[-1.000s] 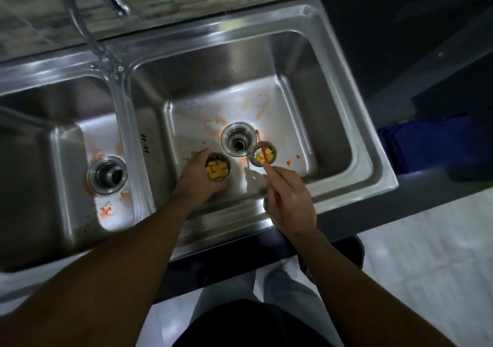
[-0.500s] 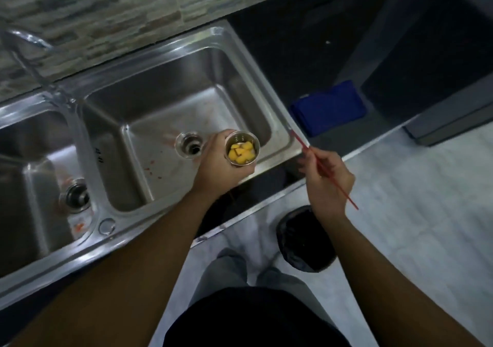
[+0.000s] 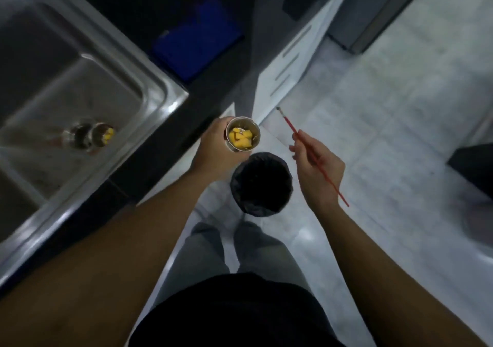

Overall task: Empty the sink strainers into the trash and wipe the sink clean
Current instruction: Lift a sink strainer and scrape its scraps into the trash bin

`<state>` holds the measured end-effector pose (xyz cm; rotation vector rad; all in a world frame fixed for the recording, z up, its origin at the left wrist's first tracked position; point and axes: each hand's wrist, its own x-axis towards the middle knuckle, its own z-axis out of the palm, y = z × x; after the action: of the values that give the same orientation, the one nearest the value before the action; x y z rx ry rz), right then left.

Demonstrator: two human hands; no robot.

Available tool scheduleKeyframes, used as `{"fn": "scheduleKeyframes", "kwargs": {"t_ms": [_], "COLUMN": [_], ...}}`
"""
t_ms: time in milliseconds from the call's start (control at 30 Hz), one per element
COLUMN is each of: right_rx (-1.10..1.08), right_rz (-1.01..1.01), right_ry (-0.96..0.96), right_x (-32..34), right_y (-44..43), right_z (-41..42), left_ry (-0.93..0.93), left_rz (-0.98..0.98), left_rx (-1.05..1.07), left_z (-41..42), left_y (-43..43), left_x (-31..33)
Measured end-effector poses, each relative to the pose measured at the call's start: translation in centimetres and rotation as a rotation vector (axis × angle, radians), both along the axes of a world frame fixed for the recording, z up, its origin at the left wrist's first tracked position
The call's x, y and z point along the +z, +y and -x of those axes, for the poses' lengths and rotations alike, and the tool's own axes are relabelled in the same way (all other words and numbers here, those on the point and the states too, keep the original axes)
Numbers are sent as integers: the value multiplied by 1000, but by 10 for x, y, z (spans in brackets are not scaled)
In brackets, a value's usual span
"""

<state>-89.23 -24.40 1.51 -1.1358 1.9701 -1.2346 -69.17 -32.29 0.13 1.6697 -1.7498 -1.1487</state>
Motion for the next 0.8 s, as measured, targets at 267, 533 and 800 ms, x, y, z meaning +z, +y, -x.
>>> {"fn": "scheduleKeyframes", "kwargs": {"t_ms": [267, 533, 800], "right_rx": [92, 240, 247], "right_rz": [-77, -108, -154], "right_ry": [21, 80, 55], "right_x": [-67, -150, -217], "right_y": [37, 38, 48], "right_z": [36, 19, 15], "left_ry": [-150, -223, -346], "left_rz": [-115, -203, -198], "left_rx": [-223, -355, -444], "left_z": [35, 46, 49], "left_y": [5, 6, 9], "left_x": [-94, -179, -241]}}
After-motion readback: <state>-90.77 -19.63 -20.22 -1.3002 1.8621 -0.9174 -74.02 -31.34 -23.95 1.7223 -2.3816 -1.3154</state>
